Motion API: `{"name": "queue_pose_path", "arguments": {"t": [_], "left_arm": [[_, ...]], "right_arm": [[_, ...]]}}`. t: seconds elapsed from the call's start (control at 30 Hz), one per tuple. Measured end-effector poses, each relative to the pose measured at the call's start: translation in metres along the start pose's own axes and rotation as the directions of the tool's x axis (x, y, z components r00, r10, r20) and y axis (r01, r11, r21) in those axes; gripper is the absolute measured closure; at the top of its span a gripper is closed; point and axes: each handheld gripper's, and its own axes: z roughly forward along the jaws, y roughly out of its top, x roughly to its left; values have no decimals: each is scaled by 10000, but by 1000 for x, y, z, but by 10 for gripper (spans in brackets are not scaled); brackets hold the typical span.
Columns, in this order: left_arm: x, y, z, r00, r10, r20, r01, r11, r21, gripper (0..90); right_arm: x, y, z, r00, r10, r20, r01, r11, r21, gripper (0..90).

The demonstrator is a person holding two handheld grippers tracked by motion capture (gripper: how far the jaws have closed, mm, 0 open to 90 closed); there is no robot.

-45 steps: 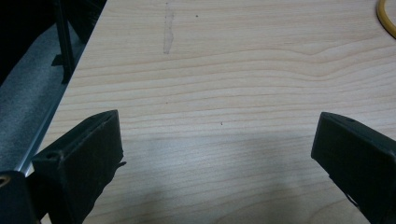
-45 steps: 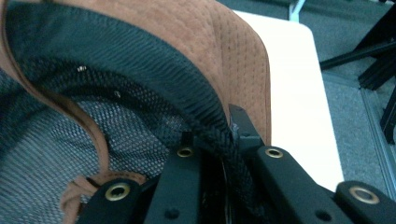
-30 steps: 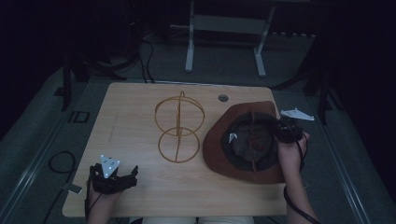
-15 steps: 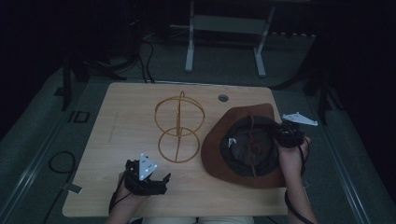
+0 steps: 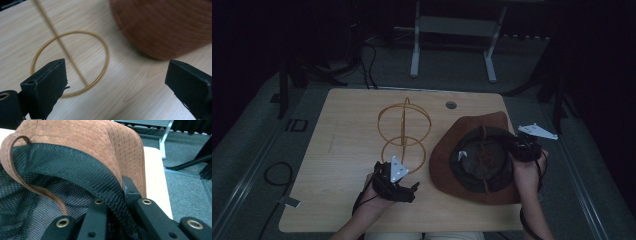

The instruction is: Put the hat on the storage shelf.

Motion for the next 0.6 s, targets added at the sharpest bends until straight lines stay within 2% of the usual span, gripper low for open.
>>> {"name": "queue_pose_path", "arguments": {"t": [0.2, 0.33, 0.6], "left_arm": [[-11, 20, 0, 9980, 502, 383, -497, 9987, -144, 56], [-21, 36, 6, 9939, 812, 751, -798, 9966, -214, 59], [-30, 69, 22, 9850, 1059, 1360, -979, 9931, -645, 59]], "right_arm": [[1, -2, -4, 10000, -74, 5, 74, 10000, 19, 842], [2, -4, -4, 10000, -82, -22, 82, 10000, 49, 842], [4, -5, -7, 9999, -132, -51, 132, 9999, 1, 842]]}}
